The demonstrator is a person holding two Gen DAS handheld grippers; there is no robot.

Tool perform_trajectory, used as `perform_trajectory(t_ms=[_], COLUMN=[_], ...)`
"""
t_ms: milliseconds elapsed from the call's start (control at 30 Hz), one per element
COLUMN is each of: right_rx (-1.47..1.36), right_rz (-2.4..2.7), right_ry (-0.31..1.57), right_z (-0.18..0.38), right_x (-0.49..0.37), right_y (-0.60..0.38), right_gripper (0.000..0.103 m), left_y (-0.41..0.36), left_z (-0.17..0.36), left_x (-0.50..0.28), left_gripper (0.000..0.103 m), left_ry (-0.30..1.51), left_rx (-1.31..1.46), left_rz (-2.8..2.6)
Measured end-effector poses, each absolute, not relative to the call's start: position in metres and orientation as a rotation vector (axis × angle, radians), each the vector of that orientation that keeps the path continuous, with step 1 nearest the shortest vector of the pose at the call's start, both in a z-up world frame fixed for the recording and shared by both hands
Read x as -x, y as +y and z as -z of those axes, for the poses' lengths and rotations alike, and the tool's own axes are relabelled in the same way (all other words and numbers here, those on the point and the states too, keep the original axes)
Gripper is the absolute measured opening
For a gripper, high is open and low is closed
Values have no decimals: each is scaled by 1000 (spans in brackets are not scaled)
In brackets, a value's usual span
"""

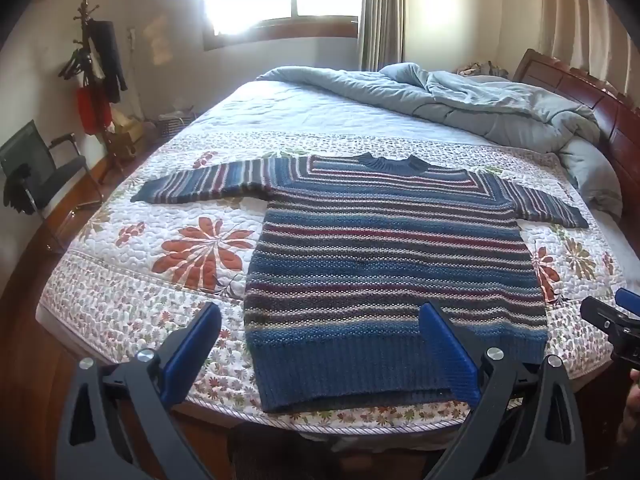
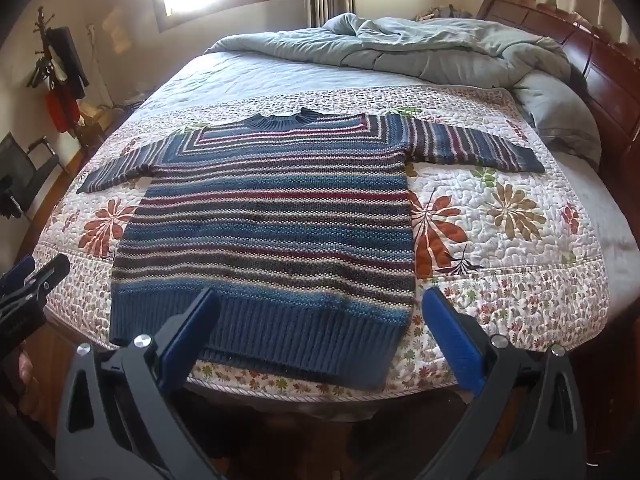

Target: Fold small clothes

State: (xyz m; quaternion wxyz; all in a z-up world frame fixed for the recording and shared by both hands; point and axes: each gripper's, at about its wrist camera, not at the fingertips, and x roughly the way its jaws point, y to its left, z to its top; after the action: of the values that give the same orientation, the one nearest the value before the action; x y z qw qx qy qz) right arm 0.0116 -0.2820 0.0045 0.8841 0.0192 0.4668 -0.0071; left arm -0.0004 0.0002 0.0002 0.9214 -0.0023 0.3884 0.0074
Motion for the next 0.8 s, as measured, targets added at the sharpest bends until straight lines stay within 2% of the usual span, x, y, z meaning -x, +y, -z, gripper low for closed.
perform_trajectory(t_ms=[800], right_rx=[-75], right_rz=[-10], right_ry=[968], right_z=[-4], right_x=[-3], right_y=[-288], right_gripper=[100], left_y=[-8], left_z=[-2], left_x=[11], left_gripper=[99], left_ry=[784], left_rx=[-20], left_rz=[-44])
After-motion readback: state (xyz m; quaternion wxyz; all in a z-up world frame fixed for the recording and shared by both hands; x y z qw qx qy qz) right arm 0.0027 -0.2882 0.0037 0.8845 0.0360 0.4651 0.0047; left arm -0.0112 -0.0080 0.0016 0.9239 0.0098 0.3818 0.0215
